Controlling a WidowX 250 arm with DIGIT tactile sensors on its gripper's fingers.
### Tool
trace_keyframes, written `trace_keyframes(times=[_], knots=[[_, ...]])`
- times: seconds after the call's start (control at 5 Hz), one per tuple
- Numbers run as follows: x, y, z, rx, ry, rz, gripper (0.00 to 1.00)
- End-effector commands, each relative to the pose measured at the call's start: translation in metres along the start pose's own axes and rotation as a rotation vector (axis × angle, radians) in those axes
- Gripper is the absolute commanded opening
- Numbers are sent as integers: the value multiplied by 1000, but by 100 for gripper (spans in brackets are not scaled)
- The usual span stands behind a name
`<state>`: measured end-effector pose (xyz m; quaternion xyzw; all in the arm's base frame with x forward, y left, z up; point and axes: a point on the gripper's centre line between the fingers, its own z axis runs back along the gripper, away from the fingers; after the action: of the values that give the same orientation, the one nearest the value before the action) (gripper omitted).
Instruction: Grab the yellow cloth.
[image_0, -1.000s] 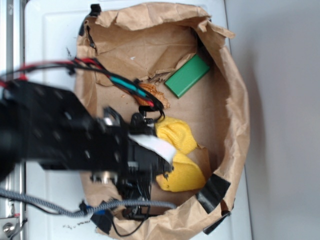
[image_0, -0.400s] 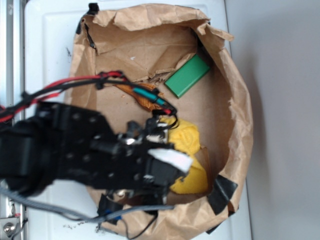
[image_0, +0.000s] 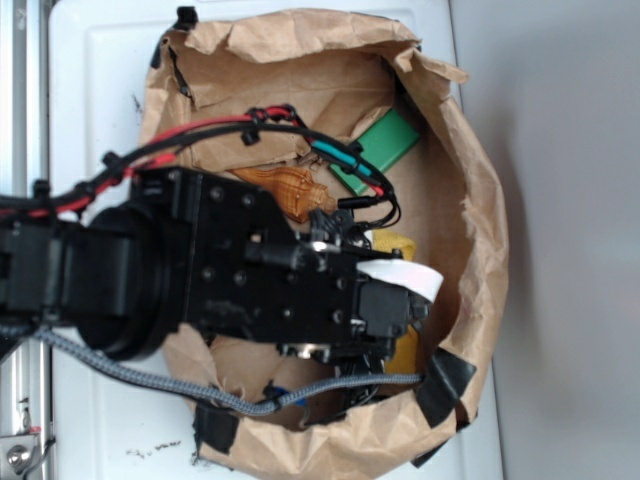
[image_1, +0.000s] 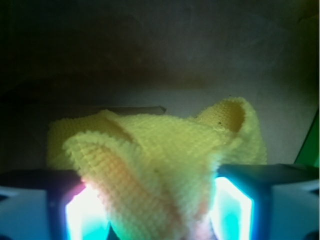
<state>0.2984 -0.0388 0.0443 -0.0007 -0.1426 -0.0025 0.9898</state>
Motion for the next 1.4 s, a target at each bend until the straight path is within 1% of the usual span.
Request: trace_keyframes(times=[0.0,0.2,0.4,0.6,0.8,1.0,1.2], knots=[[7,2,11,-5,-43,7,0],[6,5,14,-16,-39,7,0],[-4,21,50,-70,-30,31,0],[-13,48,96,-73,14,107,0],[-12,73,120,5,8,222,0],[-11,73,134,42,13,251,0],[-11,66,142,23,-8,265,0]])
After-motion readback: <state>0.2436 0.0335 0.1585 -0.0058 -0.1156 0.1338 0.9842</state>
